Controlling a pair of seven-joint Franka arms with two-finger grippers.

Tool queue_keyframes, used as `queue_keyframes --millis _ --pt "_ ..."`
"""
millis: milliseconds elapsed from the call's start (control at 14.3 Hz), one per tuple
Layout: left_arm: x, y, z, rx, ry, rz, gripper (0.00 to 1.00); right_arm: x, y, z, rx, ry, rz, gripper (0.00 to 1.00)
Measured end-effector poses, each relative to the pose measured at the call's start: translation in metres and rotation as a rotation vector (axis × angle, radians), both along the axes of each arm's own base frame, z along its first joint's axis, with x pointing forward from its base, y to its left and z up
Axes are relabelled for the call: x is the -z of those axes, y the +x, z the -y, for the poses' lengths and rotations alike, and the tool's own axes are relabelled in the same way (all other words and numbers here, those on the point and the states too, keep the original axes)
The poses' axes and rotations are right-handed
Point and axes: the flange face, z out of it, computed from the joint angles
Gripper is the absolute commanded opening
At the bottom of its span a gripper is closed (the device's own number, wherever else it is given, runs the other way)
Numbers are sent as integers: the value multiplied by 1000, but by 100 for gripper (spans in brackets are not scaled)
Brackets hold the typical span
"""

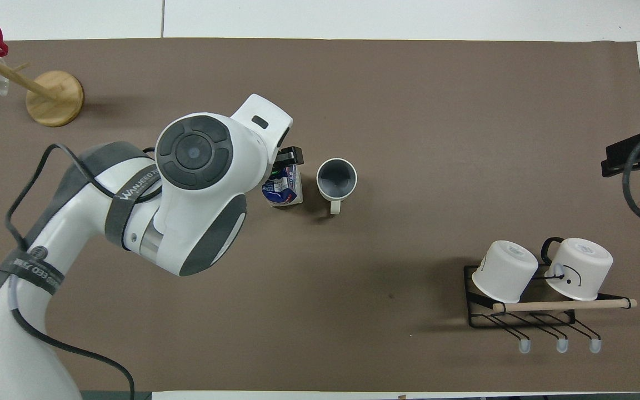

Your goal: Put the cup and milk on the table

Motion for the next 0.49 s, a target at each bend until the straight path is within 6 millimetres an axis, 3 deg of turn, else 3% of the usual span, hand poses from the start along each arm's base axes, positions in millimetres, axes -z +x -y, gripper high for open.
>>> queue_keyframes --millis 140,349,489 --pt "-28 0 -24 -31 3 -5 100 -1 2 1 -51 3 14 100" --pt "-84 -19 -68 -25 24 -30 100 0 4 2 -62 1 19 100" --pt "-102 -26 -96 -8 49 -59 100 1 5 4 -60 1 17 100"
